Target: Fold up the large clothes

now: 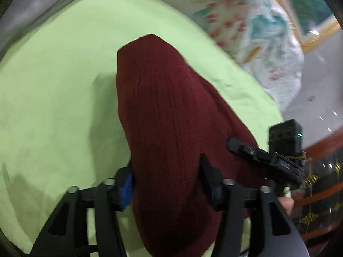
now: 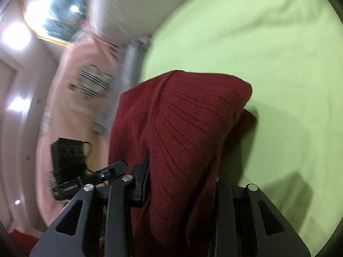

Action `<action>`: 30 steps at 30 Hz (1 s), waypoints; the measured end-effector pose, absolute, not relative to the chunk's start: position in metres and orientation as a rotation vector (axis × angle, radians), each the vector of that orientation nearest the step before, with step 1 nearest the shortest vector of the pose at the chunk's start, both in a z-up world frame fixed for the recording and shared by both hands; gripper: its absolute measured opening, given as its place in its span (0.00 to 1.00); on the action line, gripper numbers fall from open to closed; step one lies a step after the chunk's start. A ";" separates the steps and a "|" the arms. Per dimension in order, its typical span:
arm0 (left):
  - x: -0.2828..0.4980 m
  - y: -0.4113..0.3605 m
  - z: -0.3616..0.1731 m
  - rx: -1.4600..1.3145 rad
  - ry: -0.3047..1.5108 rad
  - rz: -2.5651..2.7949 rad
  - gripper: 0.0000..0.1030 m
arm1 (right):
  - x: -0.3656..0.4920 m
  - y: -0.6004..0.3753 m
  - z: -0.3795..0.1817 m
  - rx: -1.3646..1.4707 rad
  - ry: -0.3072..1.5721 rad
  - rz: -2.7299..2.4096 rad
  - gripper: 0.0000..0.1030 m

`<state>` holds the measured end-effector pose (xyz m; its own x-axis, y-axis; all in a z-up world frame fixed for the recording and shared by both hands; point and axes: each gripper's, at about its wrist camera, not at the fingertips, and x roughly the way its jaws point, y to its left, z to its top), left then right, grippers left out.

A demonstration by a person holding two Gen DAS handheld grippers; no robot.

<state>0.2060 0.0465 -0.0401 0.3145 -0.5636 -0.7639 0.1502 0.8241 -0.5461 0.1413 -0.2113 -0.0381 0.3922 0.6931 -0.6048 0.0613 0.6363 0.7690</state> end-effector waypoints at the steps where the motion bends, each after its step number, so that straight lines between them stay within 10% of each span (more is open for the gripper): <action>1: 0.205 0.052 -0.046 -0.464 1.156 -0.501 0.64 | 0.140 -0.211 -0.046 0.819 1.118 0.461 0.37; 15: 0.161 0.070 0.012 -0.460 0.925 -0.507 0.66 | 0.156 -0.249 -0.019 0.806 1.074 0.350 0.59; 19: 0.159 0.062 0.014 -0.439 0.918 -0.556 0.64 | 0.164 -0.244 -0.017 0.747 1.068 0.323 0.11; 30: 0.173 0.002 -0.011 -0.259 0.968 -0.553 0.65 | 0.173 -0.250 -0.019 0.603 1.078 0.191 0.16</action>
